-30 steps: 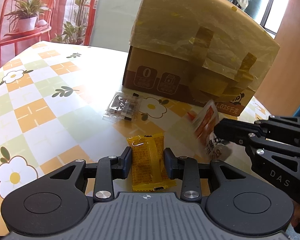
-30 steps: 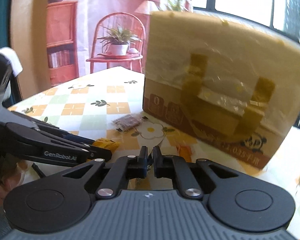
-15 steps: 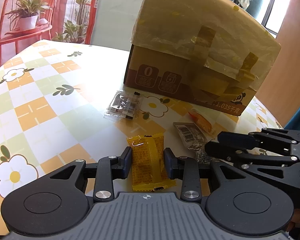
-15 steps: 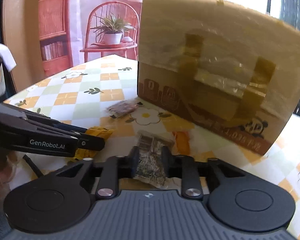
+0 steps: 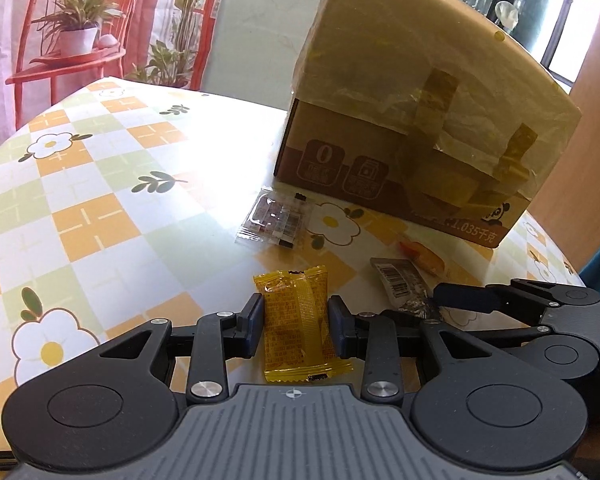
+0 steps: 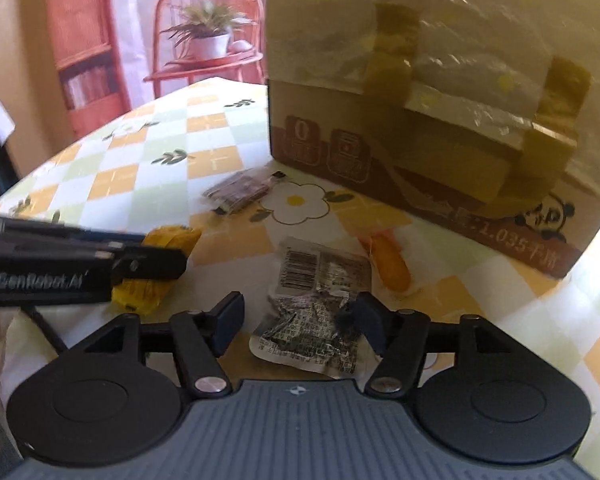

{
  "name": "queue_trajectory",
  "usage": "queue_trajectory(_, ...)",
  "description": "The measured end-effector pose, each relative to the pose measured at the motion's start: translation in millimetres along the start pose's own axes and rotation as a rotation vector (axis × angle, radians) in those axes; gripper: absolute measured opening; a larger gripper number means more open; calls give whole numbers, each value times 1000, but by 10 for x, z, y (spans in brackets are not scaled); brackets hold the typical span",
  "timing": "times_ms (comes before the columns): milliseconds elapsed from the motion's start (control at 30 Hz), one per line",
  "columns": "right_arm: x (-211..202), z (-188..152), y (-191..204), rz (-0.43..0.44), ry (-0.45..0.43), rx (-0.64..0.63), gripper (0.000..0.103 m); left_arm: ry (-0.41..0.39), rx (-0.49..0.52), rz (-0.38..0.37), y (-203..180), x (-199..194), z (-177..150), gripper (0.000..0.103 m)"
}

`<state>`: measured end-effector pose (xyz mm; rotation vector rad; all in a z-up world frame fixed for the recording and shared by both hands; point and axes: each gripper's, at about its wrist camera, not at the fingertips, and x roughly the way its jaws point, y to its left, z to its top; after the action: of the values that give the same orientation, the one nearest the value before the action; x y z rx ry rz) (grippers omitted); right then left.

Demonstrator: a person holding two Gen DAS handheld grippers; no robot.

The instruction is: Organize snacks

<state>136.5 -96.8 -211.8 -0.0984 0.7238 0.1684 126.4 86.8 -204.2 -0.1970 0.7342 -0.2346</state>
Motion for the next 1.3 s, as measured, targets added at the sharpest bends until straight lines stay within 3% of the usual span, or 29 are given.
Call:
queue_trajectory(133,-11,-17,-32,-18,-1,16,64,1,-5,1,4,7,-2,36)
queue_trajectory(400,-132,-64,-96,17,-31,69,40,0,-4,1,0,7,-7,36)
queue_trajectory(733,-256,-80,-232,65,-83,173,39,0,-3,-4,-7,6,-10,36)
queue_trajectory(767,-269,-75,-232,64,-88,173,21,-3,3,-3,-16,-1,-10,36)
queue_trajectory(833,-318,-53,-210,52,-106,157,20,-15,15,-6,-34,-28,-2,36)
queue_trajectory(967,-352,-9,-169,34,-104,117,1,-25,38,-13,-84,-65,-11,36)
queue_trajectory(1133,-313,-62,-203,2,-79,127,1,-25,41,-14,-107,-74,-15,36)
queue_trajectory(1200,-331,-55,-223,-13,-86,127,9,-24,43,-15,-113,-69,-19,36)
queue_trajectory(1233,-335,-49,-233,-16,-91,130,15,-22,46,-15,-122,-61,-23,36)
queue_trajectory(1267,-317,-43,-249,-5,-83,134,32,-20,47,-16,-127,-57,-27,36)
queue_trajectory(1300,-289,-32,-250,6,-73,135,42,-19,49,-15,-134,-54,-30,36)
